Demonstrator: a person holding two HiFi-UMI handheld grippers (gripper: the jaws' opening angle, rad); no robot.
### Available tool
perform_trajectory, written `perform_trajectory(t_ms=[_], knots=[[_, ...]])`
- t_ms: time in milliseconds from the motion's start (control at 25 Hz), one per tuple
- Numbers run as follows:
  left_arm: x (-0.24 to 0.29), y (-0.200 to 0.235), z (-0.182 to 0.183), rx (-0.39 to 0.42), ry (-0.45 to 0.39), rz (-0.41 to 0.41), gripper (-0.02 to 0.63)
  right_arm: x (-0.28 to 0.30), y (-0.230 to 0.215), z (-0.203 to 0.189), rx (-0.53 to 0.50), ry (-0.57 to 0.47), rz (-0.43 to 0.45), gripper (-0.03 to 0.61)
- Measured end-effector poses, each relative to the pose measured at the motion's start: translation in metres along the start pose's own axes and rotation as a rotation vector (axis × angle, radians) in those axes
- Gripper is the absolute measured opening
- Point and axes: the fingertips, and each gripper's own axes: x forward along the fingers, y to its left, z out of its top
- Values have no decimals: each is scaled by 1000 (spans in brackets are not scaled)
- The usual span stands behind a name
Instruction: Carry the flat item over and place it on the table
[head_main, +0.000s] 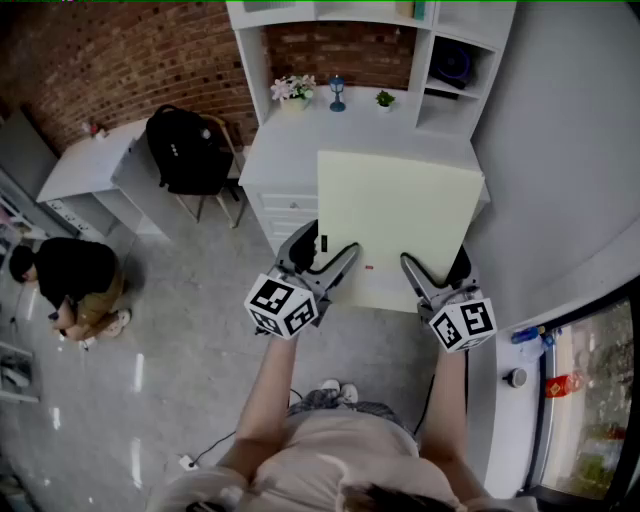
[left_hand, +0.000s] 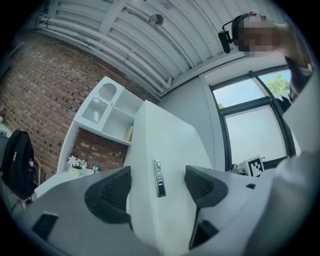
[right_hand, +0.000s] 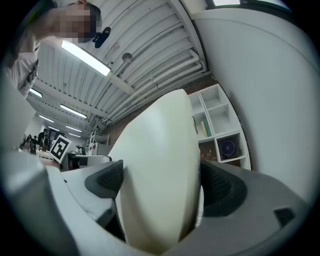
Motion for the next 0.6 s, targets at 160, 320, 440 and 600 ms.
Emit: perform_trajectory(t_ms=[160, 320, 440, 600], knots=[[5, 1, -2, -4, 3, -2, 333, 2, -3, 2, -7, 6, 1, 495], [9, 4, -2, -5, 4, -6, 333, 6, -5, 1, -8, 5, -4, 494], [9, 9, -3, -7, 4, -8, 333, 9, -3, -1, -6, 6, -7, 494], [10, 18, -2, -15, 10, -5, 333, 18, -1, -1, -7, 12, -8, 494]])
